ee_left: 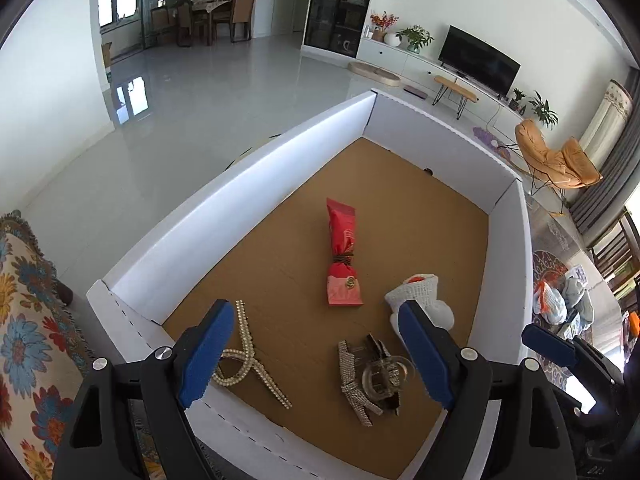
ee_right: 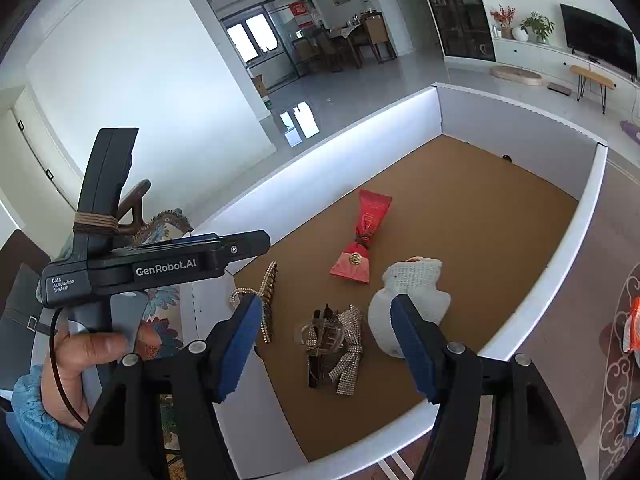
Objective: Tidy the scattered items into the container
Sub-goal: 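Open both tools to drop the two clips into the box, then move the left tool to the blue-white ointment box and grasp it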
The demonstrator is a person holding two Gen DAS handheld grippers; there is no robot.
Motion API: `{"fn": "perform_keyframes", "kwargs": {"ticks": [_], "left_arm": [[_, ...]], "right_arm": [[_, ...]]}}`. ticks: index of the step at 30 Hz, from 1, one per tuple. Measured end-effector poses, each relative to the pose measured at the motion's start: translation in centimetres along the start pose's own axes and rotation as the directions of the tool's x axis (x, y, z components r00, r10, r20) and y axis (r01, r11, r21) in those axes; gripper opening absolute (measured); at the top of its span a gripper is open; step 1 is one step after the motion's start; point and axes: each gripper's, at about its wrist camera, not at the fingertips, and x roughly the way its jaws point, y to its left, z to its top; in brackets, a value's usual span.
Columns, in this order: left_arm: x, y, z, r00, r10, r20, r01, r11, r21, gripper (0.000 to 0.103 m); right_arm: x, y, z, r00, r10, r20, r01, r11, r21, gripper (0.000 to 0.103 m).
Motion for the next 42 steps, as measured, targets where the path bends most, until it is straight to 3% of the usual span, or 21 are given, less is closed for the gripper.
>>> {"fn": "perform_keyframes", "kwargs": {"ticks": [3, 6, 9, 11, 15, 18, 20, 23, 27, 31, 34, 36, 42], "left_arm": [[-2.5, -4.3, -1.3, 0.997, -0.064, 0.041, 0.06, 0.995, 0.082, 0.084], [-4.4, -9.6, -3.6, 0.986, -0.157, 0.051, 0.146, 0.974, 0.171, 0.089], [-4.5, -15.8, -6.8, 0.97, -0.242, 0.014, 0.23, 0.936, 0.266, 0.093], [-3.3, -20.1, -9.2, 0.959, -0.281, -0.045, 0.279, 0.9, 0.335, 0.093], [0.3, -28.2, -13.2, 0.935, -0.324, -0.142, 0.351, 0.794, 0.497, 0.093], [2.8, -32.7, -14.7, 0.946, -0.299, -0.128, 0.311, 0.72, 0.621, 0.093], [4.4, -34.8, -14.7, 0.957, -0.267, -0.115, 0.274, 0.696, 0.664, 0.093], [6.7, -36.7, -14.0, 0.959, -0.248, -0.138, 0.274, 0.681, 0.679, 0.093], [9.6, -38.6, -12.8, 0.959, -0.213, -0.185, 0.281, 0.675, 0.682, 0.093], [11.7, -39.5, -12.0, 0.944, -0.219, -0.247, 0.329, 0.689, 0.646, 0.093], [12.6, -40.4, -11.7, 0.933, -0.233, -0.273, 0.357, 0.682, 0.639, 0.093], [13.0, -41.3, -11.8, 0.929, -0.233, -0.286, 0.367, 0.666, 0.65, 0.094], [13.0, -44.9, -12.5, 0.916, -0.247, -0.315, 0.4, 0.581, 0.709, 0.094]], "right_arm": [[-3.8, -3.0, -2.6, 0.997, -0.06, 0.057, 0.057, 0.997, 0.052, 0.068], [-8.2, -7.3, -6.8, 0.973, -0.209, 0.101, 0.199, 0.975, 0.103, 0.068], [-13.0, -12.3, -11.4, 0.921, -0.375, 0.103, 0.355, 0.919, 0.174, 0.068], [-15.9, -15.6, -14.5, 0.872, -0.485, 0.072, 0.461, 0.861, 0.218, 0.068], [-22.4, -21.9, -20.2, 0.763, -0.647, -0.008, 0.618, 0.725, 0.305, 0.068], [-26.7, -25.8, -23.6, 0.725, -0.686, -0.059, 0.648, 0.65, 0.398, 0.068], [-28.8, -27.3, -25.7, 0.705, -0.704, -0.084, 0.661, 0.609, 0.438, 0.068], [-30.0, -28.6, -27.4, 0.693, -0.714, -0.099, 0.665, 0.581, 0.468, 0.068], [-30.2, -28.8, -28.1, 0.69, -0.719, -0.085, 0.669, 0.588, 0.455, 0.068], [-29.3, -28.6, -27.7, 0.683, -0.724, -0.098, 0.685, 0.589, 0.429, 0.07], [-28.5, -28.6, -27.4, 0.671, -0.733, -0.114, 0.704, 0.581, 0.409, 0.071], [-28.3, -28.6, -27.3, 0.669, -0.734, -0.118, 0.708, 0.581, 0.401, 0.072], [-28.1, -28.6, -27.3, 0.668, -0.735, -0.12, 0.71, 0.58, 0.399, 0.072]]}}
